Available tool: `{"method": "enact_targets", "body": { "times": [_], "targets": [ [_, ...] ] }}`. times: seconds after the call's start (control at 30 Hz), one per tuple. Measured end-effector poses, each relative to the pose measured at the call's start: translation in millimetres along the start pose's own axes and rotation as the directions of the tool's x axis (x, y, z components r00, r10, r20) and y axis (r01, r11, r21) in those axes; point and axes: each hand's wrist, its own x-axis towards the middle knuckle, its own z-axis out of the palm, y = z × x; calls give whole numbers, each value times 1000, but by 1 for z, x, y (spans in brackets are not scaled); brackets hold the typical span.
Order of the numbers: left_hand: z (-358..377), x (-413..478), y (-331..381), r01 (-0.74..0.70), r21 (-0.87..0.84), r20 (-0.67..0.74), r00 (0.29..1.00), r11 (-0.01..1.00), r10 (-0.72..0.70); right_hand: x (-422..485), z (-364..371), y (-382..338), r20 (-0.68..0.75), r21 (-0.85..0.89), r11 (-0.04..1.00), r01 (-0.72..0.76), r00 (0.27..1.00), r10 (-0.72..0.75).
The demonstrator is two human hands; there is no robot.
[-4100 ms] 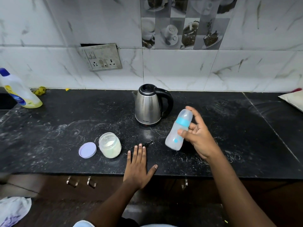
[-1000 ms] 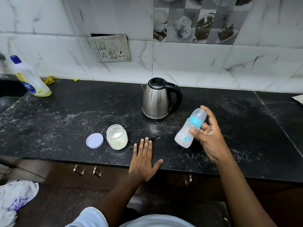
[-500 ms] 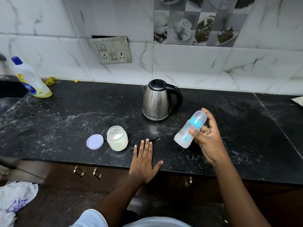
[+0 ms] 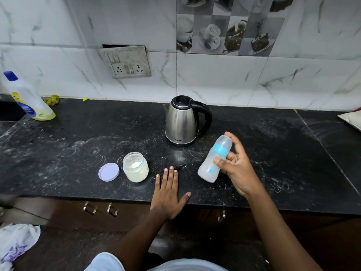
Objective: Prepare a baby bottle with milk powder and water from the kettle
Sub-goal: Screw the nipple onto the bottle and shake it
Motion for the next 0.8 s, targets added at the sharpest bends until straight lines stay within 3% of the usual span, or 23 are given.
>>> {"method": "enact_targets", "body": {
  "times": [0.1, 0.27, 0.47, 0.63, 0.8],
  "targets": [
    [1, 1, 0, 5, 3, 5, 1000, 1000, -5, -3, 2, 5, 58, -24, 1000, -12, 998, 13],
    [1, 0, 0, 1, 2, -3, 1000, 1000, -1, 2, -5, -3, -97, 71, 997, 26, 995, -19],
    [2, 1, -1, -2, 0, -14, 1000, 1000, 2, -4, -3, 0, 57, -32, 999, 6, 998, -4],
    [4, 1, -2, -7, -6, -18, 1000, 1000, 7, 0, -8, -6, -110, 69, 997, 30, 994, -22],
    [5, 1, -2, -8, -4, -22, 1000, 1000, 8, -5, -4, 0, 58, -41, 999, -6, 998, 8]
  ]
}}
